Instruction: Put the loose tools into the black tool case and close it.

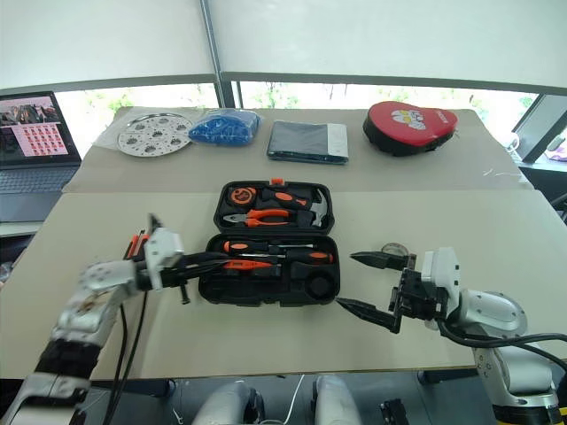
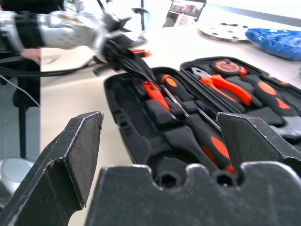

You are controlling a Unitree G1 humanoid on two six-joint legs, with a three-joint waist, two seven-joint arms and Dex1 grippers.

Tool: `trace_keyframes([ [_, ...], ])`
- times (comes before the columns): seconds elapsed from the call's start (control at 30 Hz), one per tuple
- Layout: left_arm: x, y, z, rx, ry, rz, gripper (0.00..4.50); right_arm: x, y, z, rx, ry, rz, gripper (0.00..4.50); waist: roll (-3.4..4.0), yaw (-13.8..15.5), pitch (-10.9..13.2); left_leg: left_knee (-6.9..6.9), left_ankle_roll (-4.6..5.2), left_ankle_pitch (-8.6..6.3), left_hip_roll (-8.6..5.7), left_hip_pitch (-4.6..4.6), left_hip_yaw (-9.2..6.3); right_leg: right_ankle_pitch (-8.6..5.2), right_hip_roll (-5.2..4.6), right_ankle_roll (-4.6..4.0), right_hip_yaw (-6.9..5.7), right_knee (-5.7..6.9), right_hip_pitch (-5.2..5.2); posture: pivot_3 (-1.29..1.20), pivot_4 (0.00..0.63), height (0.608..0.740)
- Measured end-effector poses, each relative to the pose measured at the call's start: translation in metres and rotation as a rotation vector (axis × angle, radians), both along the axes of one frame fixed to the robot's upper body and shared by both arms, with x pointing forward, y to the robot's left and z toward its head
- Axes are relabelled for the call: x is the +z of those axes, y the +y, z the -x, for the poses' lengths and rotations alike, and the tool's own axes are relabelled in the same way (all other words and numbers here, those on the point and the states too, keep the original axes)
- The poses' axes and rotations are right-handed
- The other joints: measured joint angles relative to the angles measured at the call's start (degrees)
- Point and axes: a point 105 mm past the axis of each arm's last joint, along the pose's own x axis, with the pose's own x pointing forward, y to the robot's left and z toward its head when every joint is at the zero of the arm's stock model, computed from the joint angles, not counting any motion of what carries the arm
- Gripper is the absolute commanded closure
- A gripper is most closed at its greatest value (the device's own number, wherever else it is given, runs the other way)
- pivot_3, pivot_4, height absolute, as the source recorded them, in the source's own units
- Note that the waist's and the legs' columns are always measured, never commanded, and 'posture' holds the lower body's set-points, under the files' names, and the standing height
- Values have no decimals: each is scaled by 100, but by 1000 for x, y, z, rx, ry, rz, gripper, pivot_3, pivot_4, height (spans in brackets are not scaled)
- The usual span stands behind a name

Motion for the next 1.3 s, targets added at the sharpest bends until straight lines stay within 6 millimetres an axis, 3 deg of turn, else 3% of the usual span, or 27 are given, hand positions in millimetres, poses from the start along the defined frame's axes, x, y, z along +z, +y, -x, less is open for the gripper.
trace_keyframes([
  [0.17,12,86,59,394,-50,17,803,-3,-4,-3,23,-96,-11,0,3,-43,4,-7,10,-15,2,7,4,-3,-39,0,-10,-8,3,0,150,740],
  [0.23,11,107,77,538,-47,36,186,-2,-2,-1,46,-130,-28,0,2,-27,6,-7,15,-20,-2,8,4,-4,-39,2,-12,-9,8,0,150,740],
  [0.3,5,129,102,728,-29,79,34,0,1,0,70,-173,-59,0,-2,24,7,-6,21,-24,-7,9,4,-8,-46,6,-13,-13,11,0,150,740],
  [0.43,-25,154,156,1009,119,105,34,1,5,0,76,-197,-107,0,-12,76,11,-6,30,-31,-18,7,6,-34,-53,-11,-11,-15,9,0,150,740],
  [0.5,-31,164,167,1101,163,102,34,4,8,-2,81,-176,-141,0,-19,117,16,-5,29,-31,-18,7,4,-37,-54,-16,-14,-14,7,0,150,740],
  [0.57,-27,162,159,1097,186,109,34,9,11,-4,95,-184,-152,0,-15,160,18,-4,25,-30,-18,7,3,-38,-53,-17,-16,-13,2,0,150,740],
  [0.77,13,121,71,939,197,152,34,34,28,-12,117,-262,-220,0,-15,196,16,-4,15,-20,-21,8,5,-11,-45,13,-19,1,14,0,150,740],
  [0.83,10,110,58,929,251,159,34,34,31,-13,114,-256,-230,0,-15,91,16,-5,-35,-8,-22,8,8,-11,-42,15,-18,3,9,0,150,740],
  [1.0,0,99,26,960,324,140,34,29,37,-9,135,-224,-231,0,-15,17,16,-25,-54,-2,-21,8,8,-28,-33,11,-26,-6,5,0,150,740],
  [1.13,-23,91,7,973,400,93,1207,30,38,-6,137,-225,-228,0,-14,47,17,-51,-60,1,-29,13,8,-29,-37,11,-26,-9,2,0,150,740],
  [1.27,-24,86,4,938,408,99,2684,28,37,-6,121,-219,-225,0,-14,53,16,-60,-61,2,-28,15,7,-30,-49,9,-26,-8,0,0,150,740],
  [1.3,-24,85,5,931,410,99,2811,27,36,-5,119,-213,-223,0,-13,54,16,-62,-62,2,-29,16,7,-30,-52,8,-25,-8,0,0,150,740],
])
